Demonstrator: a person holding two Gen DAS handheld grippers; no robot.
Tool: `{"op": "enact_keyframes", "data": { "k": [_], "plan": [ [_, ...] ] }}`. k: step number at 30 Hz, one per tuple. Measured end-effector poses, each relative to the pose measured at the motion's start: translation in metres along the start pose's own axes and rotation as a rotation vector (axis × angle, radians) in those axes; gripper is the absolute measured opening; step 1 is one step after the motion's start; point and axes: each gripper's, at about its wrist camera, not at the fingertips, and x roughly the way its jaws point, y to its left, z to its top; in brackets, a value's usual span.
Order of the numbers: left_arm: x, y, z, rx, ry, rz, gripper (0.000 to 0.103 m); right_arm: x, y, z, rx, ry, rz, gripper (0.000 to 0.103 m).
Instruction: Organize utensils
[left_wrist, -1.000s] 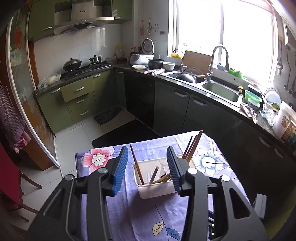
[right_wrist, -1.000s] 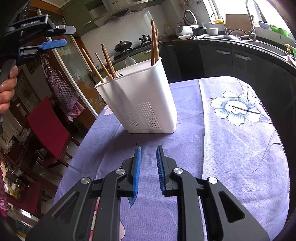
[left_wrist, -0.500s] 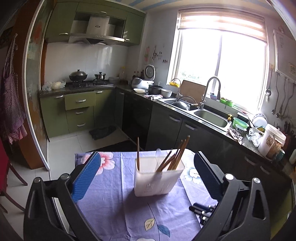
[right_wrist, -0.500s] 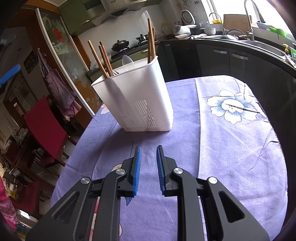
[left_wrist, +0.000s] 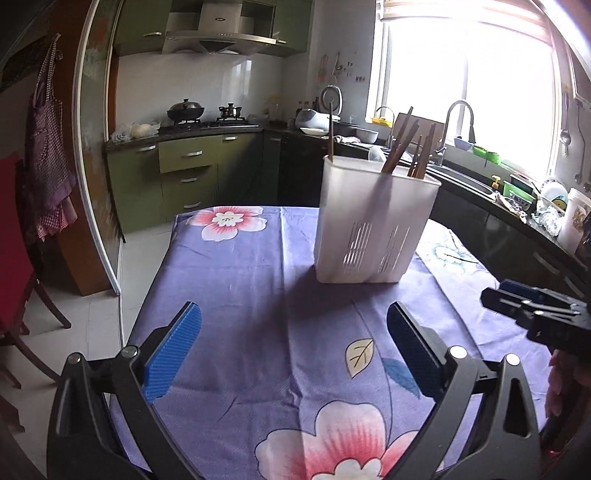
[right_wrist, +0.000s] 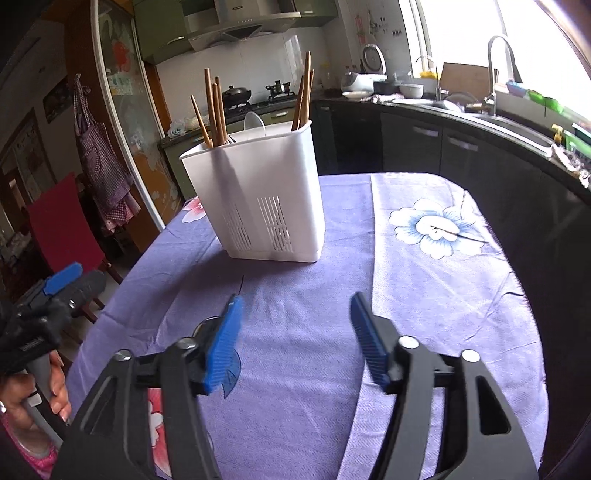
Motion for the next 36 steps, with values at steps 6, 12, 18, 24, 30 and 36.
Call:
{"op": "enact_keyframes", "data": {
  "k": [6, 12, 18, 24, 30, 36],
  "plan": [
    [0.002, 0.022, -0.02, -0.072, 0.032, 0.015, 0.096, -0.017, 0.003, -0.009, -0.03, -0.052, -0.06, 0.096],
    [0.0, 0.024, -0.028, -0.084, 0.048, 0.024, 0.096, -0.025, 0.002, -0.019, -0.038, -0.059, -0.079, 0.098],
    [-0.011, 0.017, -0.025, -0.062, 0.024, 0.027, 0.096, -0.032, 0.0, -0.023, -0.039, -0.055, -0.088, 0.098],
    [-0.033, 0.004, -0.019, -0.039, -0.003, 0.014, 0.096, -0.055, 0.005, -0.023, -0.066, -0.086, -0.11, 0.098],
    [-0.068, -0.006, -0.014, -0.039, -0.043, -0.025, 0.096, -0.1, 0.014, -0.027, -0.091, -0.136, -0.105, 0.098],
    [-0.101, -0.013, -0.021, -0.018, -0.063, -0.002, 0.096, -0.143, 0.023, -0.04, -0.115, -0.167, -0.131, 0.098]
  ]
}}
